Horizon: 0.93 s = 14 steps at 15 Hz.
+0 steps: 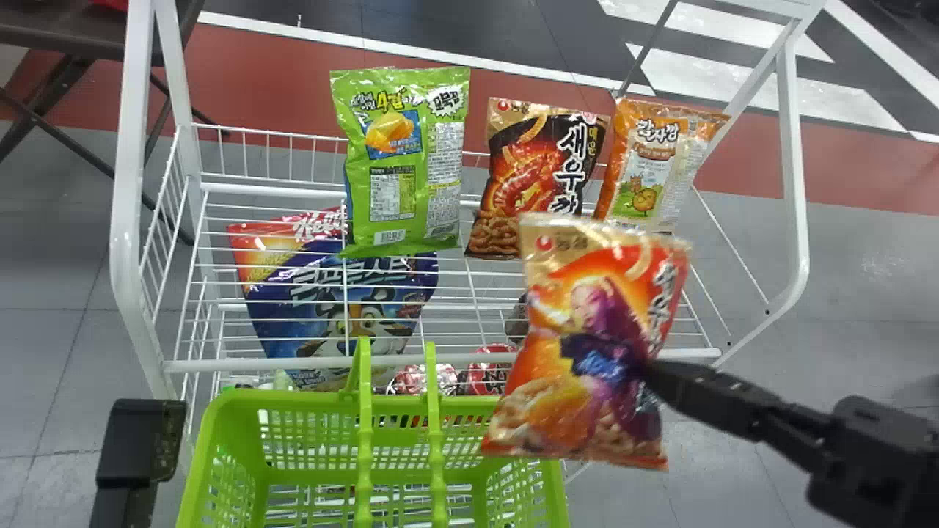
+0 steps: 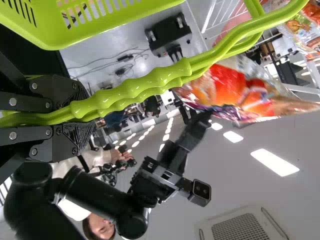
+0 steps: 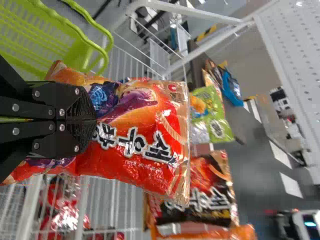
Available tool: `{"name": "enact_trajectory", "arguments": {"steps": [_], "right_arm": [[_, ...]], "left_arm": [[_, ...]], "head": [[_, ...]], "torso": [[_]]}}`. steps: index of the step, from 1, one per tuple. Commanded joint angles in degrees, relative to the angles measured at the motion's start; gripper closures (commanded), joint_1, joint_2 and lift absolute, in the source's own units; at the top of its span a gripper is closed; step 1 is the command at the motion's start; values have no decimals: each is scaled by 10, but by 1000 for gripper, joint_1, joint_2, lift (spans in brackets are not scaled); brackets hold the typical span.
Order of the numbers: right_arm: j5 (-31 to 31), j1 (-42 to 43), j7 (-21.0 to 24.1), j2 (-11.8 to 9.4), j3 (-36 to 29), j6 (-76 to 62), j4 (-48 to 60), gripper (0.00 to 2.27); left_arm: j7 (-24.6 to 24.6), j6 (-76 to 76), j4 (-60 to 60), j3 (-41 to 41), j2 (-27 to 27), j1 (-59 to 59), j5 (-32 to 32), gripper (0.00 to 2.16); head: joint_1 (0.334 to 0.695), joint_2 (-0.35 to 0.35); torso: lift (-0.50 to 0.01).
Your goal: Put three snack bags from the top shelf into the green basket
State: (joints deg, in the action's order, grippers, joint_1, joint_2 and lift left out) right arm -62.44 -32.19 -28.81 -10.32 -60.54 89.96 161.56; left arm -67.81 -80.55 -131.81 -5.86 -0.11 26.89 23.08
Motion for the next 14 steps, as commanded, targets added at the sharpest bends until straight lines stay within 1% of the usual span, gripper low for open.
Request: {"name": "enact_trajectory", "arguments": {"steps": [1, 3, 4, 6, 9, 11, 12, 13, 14], "right_arm": [[13, -24, 22, 1, 63, 1, 0, 2250], [55, -51, 48, 0, 135, 1, -3, 2250], [87, -64, 61, -1, 180, 1, -9, 2250], [138, -82, 82, -15, 258, 1, -17, 2250], [188, -91, 96, -29, 362, 1, -37, 2250], [207, -90, 111, -36, 417, 1, -51, 2250], [228, -89, 115, -37, 451, 1, -55, 2250], [244, -89, 116, -40, 474, 1, -58, 2250], [245, -89, 115, -44, 481, 1, -59, 2189]], "left_arm": [[-1, 4, -1, 2, 3, 0, -3, 1396], [-2, 6, -4, 3, 3, 2, -6, 1396], [-4, 11, -6, 5, 3, 4, -6, 1396], [-4, 11, -6, 7, 3, 6, -8, 1396], [-2, 11, -7, 2, 3, 5, -11, 1396], [-3, 11, -7, 1, 3, 4, -14, 1396], [-5, 11, -7, 3, 3, 5, -14, 1396], [-5, 10, -7, 4, 3, 4, -14, 1396], [-7, 11, -7, 5, 3, 4, -14, 1396]], "head": [[695, -350], [695, -350], [695, -350], [695, -350], [695, -350], [695, -350], [695, -350], [695, -350], [695, -350]], "torso": [[-45], [-45], [-45], [-45], [-45], [-45], [-45], [-45], [-45]]}}
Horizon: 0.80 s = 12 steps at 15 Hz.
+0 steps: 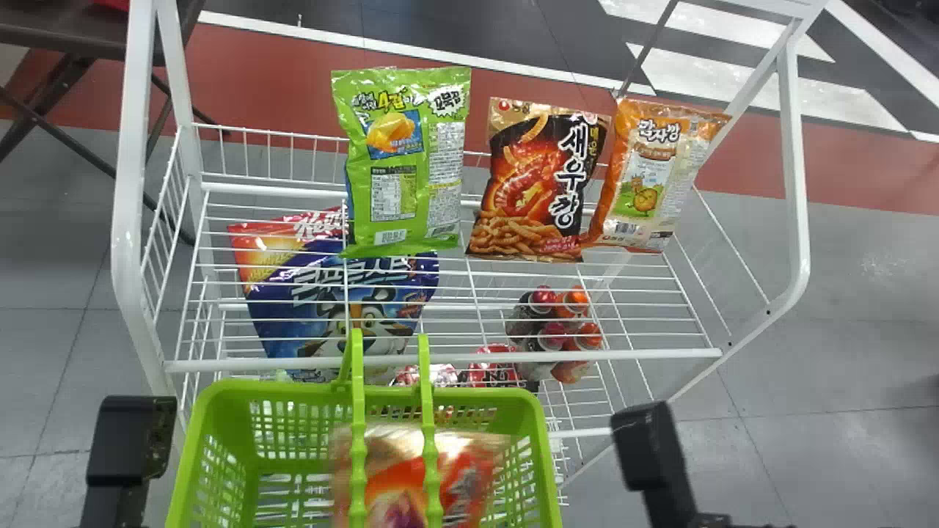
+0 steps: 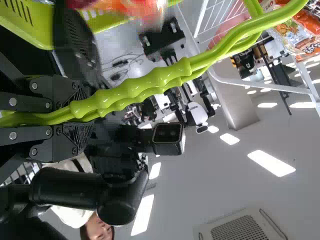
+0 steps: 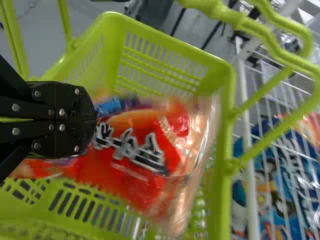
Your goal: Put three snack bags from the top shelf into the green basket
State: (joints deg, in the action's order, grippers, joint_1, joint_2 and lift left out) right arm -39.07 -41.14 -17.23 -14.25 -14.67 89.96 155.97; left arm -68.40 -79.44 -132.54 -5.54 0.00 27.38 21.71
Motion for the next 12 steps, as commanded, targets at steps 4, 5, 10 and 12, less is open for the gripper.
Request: {"name": "enact_trajectory", "arguments": {"steps": [4, 5, 10, 12], "right_arm": [[-13, 2, -36, -6, -70, 1, 39, -2], [-30, 5, -37, -6, -101, 1, 45, 6], [-30, 58, -44, 13, -152, 1, 41, 63], [34, 106, -65, 16, -97, 1, 3, 60]], "left_arm": [[-16, -2, 1, 20, 1, 0, 8, 1396], [-17, -2, 1, 24, 1, 1, 11, 1396], [-24, -2, 1, 33, 1, 6, 18, 1396], [-24, -2, 0, 34, 1, 13, 20, 1396]], "head": [[695, -350], [695, -350], [695, -350], [695, -350]], "torso": [[-45], [-45], [-45], [-45]]}}
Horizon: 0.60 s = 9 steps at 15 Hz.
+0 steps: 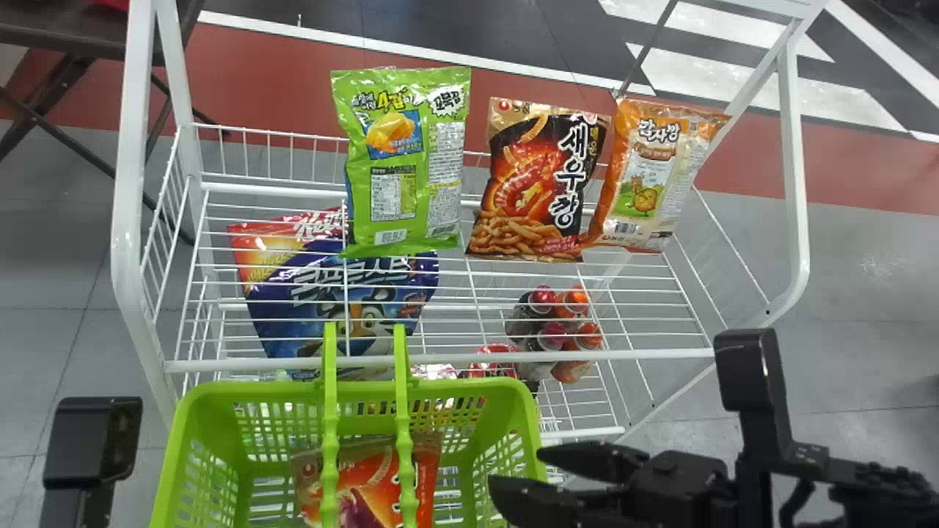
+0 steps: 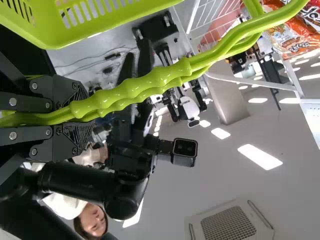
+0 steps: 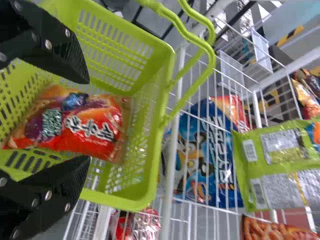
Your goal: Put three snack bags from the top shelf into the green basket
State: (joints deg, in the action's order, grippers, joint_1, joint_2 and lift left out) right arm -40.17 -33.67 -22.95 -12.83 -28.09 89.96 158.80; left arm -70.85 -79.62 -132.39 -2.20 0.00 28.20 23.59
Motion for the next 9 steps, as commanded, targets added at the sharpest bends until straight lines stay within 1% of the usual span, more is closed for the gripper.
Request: {"name": "enact_trajectory", "arguments": {"steps": [1, 2, 3, 5, 6, 9], "right_arm": [[95, 50, -23, 2, 82, -2, -54, 53], [134, 77, -35, 3, 124, -100, -91, 53], [156, 100, -37, 8, 153, -178, -124, 56], [192, 143, -32, 30, 197, -374, -205, 113], [202, 149, -26, 39, 204, -445, -229, 127], [244, 200, 8, 47, 253, -545, -302, 127]], "left_arm": [[1, 0, -2, -2, 1, 7, 1, 1396], [4, 0, -4, -5, 1, 10, 0, 1396], [6, 0, -7, -8, 1, 12, -1, 1396], [13, -9, -13, -18, 1, 12, -11, 1396], [20, -17, -15, -26, 1, 4, -14, 1396], [26, -19, -15, -35, 1, 3, -15, 1396]], "head": [[695, -350], [695, -350], [695, -350], [695, -350], [695, -350], [695, -350]], "torso": [[-45], [-45], [-45], [-45], [-45], [-45]]}}
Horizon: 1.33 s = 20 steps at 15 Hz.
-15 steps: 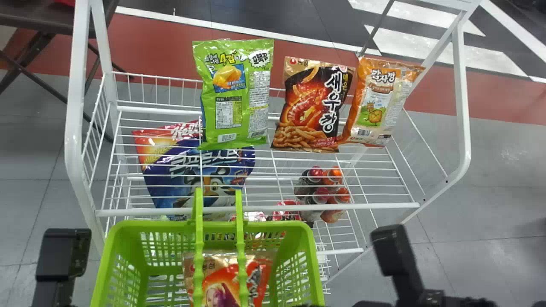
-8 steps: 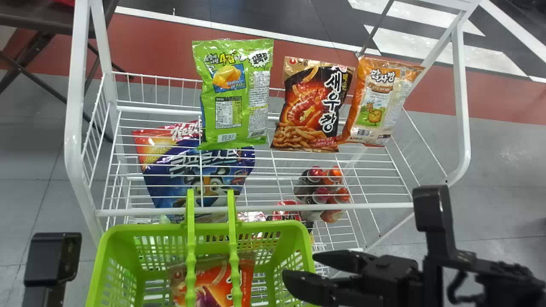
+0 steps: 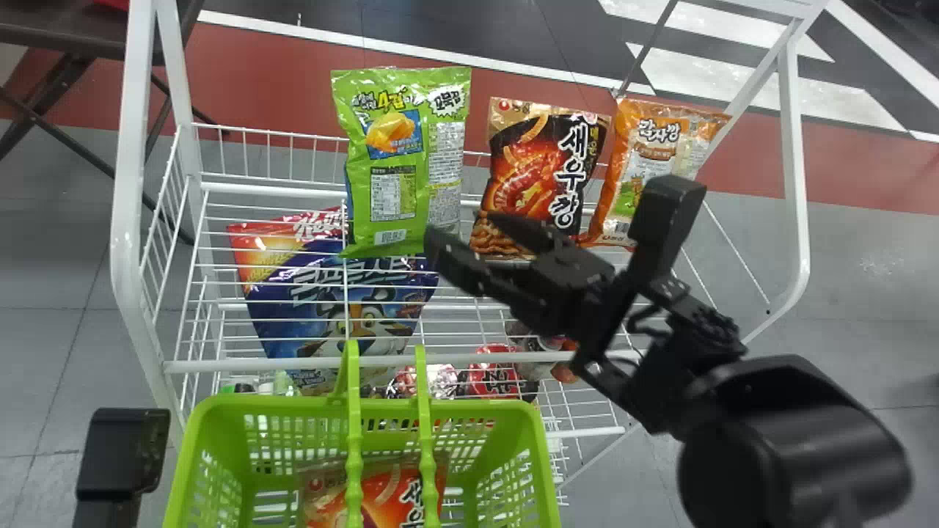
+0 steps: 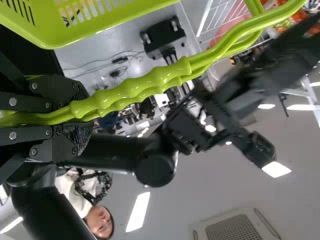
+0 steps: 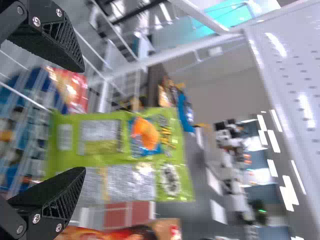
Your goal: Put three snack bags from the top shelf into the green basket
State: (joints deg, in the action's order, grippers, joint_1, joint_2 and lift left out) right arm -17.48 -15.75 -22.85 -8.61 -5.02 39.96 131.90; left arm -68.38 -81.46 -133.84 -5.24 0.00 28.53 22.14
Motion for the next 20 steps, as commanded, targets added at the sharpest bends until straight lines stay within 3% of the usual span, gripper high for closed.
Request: {"name": "enact_trajectory", "arguments": {"steps": [1, 3, 7, 11, 12, 14, 15, 16, 17, 20], "right_arm": [[32, 33, 15, 7, 36, -89, -63, 127], [48, 61, 27, 13, 53, -171, -133, 127], [68, 132, 39, 15, 70, -205, -253, 127], [69, 188, 19, 18, 90, -191, -325, 215], [70, 193, 10, 19, 92, -175, -327, 407], [70, 195, -5, 21, 98, -138, -323, 1177], [70, 195, -4, 21, 99, -122, -318, 1700], [70, 197, -3, 21, 99, -103, -313, 2020], [68, 199, 4, 20, 98, -85, -310, 2243], [58, 201, 19, 16, 92, -80, -307, 2250]], "left_arm": [[2, -1, 1, -7, 1, -1, -2, 1396], [4, -1, 0, -11, 1, 0, -3, 1396], [6, -1, 0, -14, 1, 3, -4, 1396], [4, -1, 0, -13, 1, 7, -3, 1396], [4, -2, 0, -12, 1, 9, -3, 1396], [2, -1, -1, -9, 0, 14, -3, 1396], [1, -1, -2, -7, 0, 15, -2, 1396], [1, -1, -4, -7, -1, 17, -2, 1396], [1, -2, -5, -7, -2, 19, -2, 1396], [3, -6, -9, -4, -2, 21, -3, 1396]], "head": [[695, -350], [695, -349], [695, -328], [695, -313], [695, -298], [695, -279], [695, -269], [695, -263], [695, -259], [695, -260]], "torso": [[-45], [-45], [-45], [-45], [-45], [-45], [-45], [-45], [-45], [-45]]}}
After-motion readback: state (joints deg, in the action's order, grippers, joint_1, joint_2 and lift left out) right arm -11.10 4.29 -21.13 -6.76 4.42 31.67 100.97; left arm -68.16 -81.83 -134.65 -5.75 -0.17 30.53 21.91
